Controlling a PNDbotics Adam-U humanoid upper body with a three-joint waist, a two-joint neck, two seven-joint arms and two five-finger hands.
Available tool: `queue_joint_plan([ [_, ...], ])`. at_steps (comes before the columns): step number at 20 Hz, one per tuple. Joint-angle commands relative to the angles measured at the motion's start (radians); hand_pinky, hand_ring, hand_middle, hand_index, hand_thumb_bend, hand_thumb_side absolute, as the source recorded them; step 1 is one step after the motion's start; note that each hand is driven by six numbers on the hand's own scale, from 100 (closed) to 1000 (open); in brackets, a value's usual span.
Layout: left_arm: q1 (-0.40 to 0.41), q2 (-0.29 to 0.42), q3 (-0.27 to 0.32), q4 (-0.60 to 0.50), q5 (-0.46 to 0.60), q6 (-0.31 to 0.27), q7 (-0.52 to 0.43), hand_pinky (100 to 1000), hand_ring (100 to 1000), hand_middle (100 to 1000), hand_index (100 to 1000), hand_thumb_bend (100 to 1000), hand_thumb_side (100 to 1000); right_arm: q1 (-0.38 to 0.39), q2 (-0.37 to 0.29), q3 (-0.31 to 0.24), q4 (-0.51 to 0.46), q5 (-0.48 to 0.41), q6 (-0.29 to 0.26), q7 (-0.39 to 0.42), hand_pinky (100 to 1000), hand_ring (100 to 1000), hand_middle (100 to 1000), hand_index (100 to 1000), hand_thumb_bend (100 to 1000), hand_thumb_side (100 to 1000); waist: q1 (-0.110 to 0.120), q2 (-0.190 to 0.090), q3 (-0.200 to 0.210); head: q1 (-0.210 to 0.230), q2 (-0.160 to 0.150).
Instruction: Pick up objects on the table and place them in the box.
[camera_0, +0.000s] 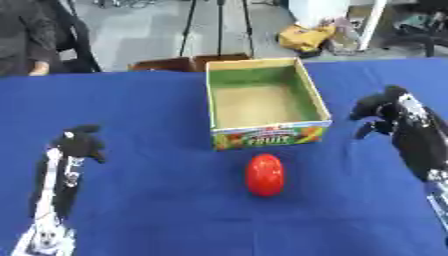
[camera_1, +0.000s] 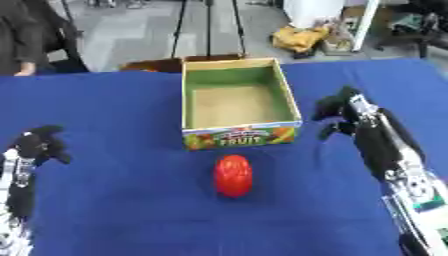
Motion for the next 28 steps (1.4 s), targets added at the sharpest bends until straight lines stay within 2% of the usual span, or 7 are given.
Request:
queue_joint_plan([
  [1,-0.007,0.010,0.007,-0.018,0.002,-0.002,0.005,511,387,446,712,706,939,-0.024,-0.026,-0.004,-0.009,0.008,-0.005,0.007,449,654,588,671,100,920,0.000,-0.015,0.000,-0.002,0.002],
  [9,-0.006,0.011,0.005,-0.019,0.002,-0.002,0.002,512,387,446,712,706,939,-0.089,-0.066,0.035,0.030,0.083,-0.021,0.057,459,678,609,705,100,878,-0.001,-0.017,0.004,-0.010,0.004],
  [12,-0.006,0.011,0.005,-0.019,0.003,-0.002,0.002,512,387,446,712,706,938,-0.129,-0.083,0.061,0.049,0.135,-0.041,0.106,470,709,641,745,100,784,-0.002,-0.018,0.008,-0.015,0.005],
  [17,-0.008,0.010,0.001,-0.021,0.004,-0.002,-0.002,512,387,446,712,707,938,-0.197,-0.092,0.103,0.094,0.255,-0.103,0.213,487,738,677,778,100,721,-0.002,-0.019,0.017,-0.023,0.005],
  [18,-0.008,0.010,0.000,-0.021,0.005,-0.002,-0.003,512,386,446,712,707,938,-0.206,-0.093,0.113,0.101,0.273,-0.115,0.229,513,766,716,804,100,598,-0.002,-0.020,0.020,-0.025,0.005],
  [20,-0.007,0.011,-0.001,-0.021,0.005,-0.002,-0.004,513,386,446,712,708,938,-0.239,-0.092,0.154,0.118,0.360,-0.155,0.289,517,771,724,810,100,620,-0.002,-0.020,0.027,-0.030,0.006],
  [28,-0.009,0.010,-0.004,-0.021,0.007,-0.001,-0.009,513,386,445,712,707,939,-0.287,-0.061,0.226,0.197,0.596,-0.310,0.382,548,789,748,836,100,452,-0.001,-0.018,0.041,-0.036,0.006],
])
